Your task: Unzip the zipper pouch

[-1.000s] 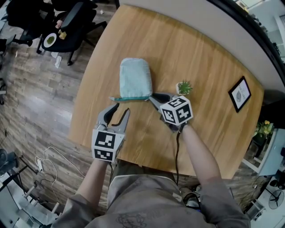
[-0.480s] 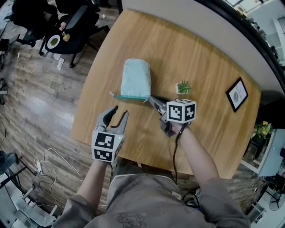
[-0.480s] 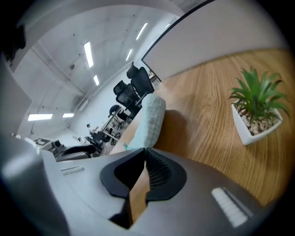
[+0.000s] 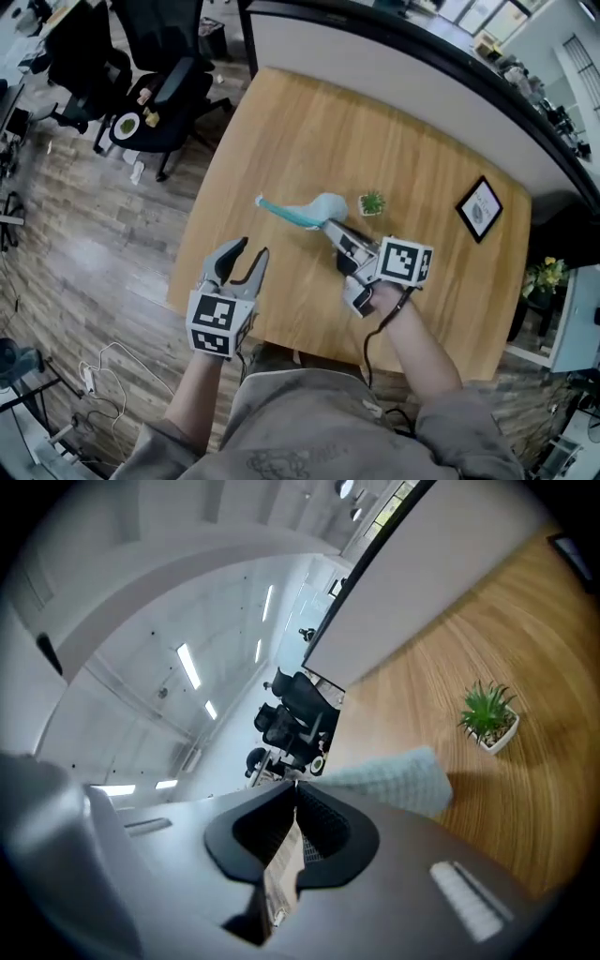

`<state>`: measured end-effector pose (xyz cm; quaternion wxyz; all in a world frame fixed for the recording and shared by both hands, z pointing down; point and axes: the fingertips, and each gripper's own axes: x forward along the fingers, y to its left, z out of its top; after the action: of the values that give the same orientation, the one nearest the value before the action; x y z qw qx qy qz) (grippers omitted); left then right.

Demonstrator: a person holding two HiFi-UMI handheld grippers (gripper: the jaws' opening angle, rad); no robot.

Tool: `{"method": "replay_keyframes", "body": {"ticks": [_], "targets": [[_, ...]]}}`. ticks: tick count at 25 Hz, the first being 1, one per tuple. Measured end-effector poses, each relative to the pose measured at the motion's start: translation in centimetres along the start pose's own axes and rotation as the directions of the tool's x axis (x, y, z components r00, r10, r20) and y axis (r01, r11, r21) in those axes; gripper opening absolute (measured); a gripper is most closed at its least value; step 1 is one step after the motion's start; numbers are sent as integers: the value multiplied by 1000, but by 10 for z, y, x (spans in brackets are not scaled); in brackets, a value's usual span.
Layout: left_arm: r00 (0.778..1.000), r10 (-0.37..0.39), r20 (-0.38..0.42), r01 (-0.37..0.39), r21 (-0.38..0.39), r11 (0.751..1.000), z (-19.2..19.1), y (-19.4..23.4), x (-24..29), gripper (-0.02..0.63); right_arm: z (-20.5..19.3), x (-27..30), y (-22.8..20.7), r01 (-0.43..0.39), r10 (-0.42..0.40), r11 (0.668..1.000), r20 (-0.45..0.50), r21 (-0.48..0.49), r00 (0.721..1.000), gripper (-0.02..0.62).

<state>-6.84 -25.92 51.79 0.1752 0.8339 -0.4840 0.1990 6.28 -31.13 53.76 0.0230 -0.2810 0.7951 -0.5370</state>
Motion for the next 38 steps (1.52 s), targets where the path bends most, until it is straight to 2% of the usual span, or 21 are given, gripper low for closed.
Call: {"method": "replay_keyframes", "body": {"ticks": [2,7,11,14,18,25,28,32,38], "targets": [[999,-10,32,10,12,1000,19,-4,-15,152,10,-17,22,-19,19,1000,42,1,999,18],[989,-53,135,53,1,999,69,-19,-44,152,25,-63,82,-52,62,996,140,-73,988,18],[978,-95,185,87,51,995,98,-41,-66,152,30,-99,113,-78,89,995,235,-58,968,18],[973,-118,198,101,95,990,108,-54,-75,152,33,-122,130,-81,98,994,291,-71,952,18],[971,-141,193,120,116,986,112,-64,-86,152,32,-141,146,-96,113,993,327,-67,938,18],[954,-211,211,199,76,977,117,-81,-94,152,21,-163,150,-68,88,995,356,-66,930,18],[942,-265,206,247,111,963,121,-95,-92,150,20,-167,150,-62,80,996,362,-60,929,18],[914,-357,194,325,180,928,127,-124,-88,120,20,-169,155,-70,91,995,356,-72,930,18],[883,-430,188,376,264,888,143,-158,-80,112,18,-160,174,-107,139,988,317,-115,938,18]]}}
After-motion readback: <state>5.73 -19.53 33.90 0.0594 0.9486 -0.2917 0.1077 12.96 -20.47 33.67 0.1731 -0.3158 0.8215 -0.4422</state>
